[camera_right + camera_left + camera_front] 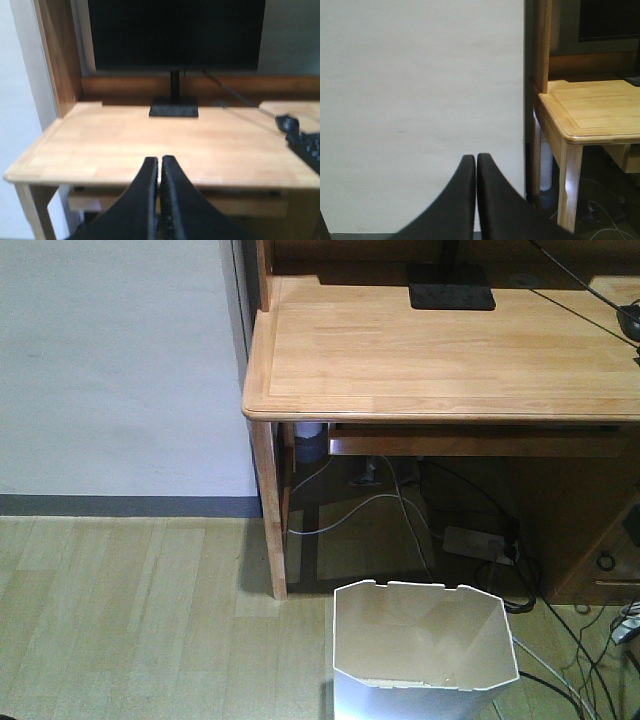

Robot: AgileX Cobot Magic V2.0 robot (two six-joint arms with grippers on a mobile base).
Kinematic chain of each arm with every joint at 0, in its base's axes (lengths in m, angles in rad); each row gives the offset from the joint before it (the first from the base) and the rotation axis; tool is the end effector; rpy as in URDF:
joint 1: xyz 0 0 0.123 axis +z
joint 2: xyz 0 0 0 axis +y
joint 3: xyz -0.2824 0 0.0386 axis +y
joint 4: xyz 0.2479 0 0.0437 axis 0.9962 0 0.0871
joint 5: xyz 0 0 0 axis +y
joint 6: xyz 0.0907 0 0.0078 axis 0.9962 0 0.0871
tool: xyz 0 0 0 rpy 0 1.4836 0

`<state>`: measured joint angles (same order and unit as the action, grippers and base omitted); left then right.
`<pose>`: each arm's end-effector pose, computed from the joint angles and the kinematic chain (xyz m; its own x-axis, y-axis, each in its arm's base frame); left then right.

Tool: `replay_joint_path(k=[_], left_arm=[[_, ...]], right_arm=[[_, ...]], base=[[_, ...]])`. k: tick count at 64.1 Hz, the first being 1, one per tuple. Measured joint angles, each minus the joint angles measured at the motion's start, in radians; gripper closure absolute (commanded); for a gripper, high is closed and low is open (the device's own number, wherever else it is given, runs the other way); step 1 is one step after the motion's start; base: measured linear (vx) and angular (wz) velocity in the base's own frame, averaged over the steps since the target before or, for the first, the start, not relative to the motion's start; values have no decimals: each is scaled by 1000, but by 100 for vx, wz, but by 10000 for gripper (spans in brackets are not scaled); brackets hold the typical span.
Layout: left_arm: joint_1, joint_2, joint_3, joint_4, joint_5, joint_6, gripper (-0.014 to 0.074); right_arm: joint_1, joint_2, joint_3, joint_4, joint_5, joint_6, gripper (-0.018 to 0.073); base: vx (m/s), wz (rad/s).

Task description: Move trash bin to bedside with robot

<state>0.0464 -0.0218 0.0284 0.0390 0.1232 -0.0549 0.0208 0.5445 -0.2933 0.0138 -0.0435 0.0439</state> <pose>0.0559 0.0030 0.1935 -0.0416 -0.0181 -0.9990 -0.0518 0.9985 -0.0160 0.1197 0.0024 0.2719 -0.1212 0.0551 -0.9911 -0.0132 0.9983 0.0572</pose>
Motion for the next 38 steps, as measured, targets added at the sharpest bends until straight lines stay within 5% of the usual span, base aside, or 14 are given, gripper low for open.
replay_joint_path(k=[15,38], left_arm=[[0,0,0,0,0,0,603],[0,0,0,0,0,0,603]], right_arm=[[0,51,0,1,44,1,505],[0,60,0,0,56,-1,97]], base=[[0,0],[0,0]])
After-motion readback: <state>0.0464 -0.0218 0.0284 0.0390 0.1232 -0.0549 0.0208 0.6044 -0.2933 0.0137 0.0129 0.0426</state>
